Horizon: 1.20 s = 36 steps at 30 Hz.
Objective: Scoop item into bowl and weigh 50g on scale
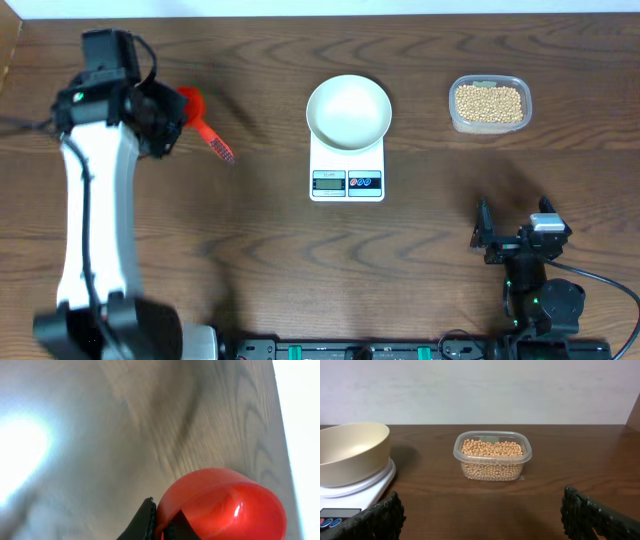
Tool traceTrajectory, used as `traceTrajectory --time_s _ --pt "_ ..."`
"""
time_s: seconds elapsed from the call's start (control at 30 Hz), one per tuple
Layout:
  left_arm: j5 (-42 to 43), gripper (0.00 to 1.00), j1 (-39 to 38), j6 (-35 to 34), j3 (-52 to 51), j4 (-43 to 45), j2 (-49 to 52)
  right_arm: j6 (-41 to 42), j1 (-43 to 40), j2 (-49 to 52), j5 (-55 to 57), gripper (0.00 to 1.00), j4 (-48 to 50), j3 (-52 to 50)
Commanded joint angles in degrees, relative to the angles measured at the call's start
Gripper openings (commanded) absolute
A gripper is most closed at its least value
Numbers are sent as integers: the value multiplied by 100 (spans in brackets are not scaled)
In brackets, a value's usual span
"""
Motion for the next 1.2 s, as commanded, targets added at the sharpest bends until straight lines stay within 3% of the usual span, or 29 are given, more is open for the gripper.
traceTrajectory --time_s 0.0,0.23,0.67,0.73,0.9,1.03,1.17 --pt "-20 7 -48 -1543 24 -763 -487 39 59 -37 -35 99 -22 -9" --pt "-20 7 -317 -1985 24 -1969 -1062 39 59 -37 -35 99 -22 -11" --pt "-46 7 -1023 -1875 -96 -2256 -940 52 59 -37 -129 99 -13 -9" --pt "-50 7 -1075 -1875 -96 -2256 -887 317 59 -37 -229 99 17 -11" --pt "-68 7 -1086 -1878 -96 -2218 -765 2100 59 35 -881 99 70 -9" --pt "-66 7 -1088 -1878 -101 -2173 -664 2236 61 46 -2159 99 328 -9" --pt "-63 8 -1102 -1878 -105 -2173 -605 2833 59 46 -2393 99 483 153"
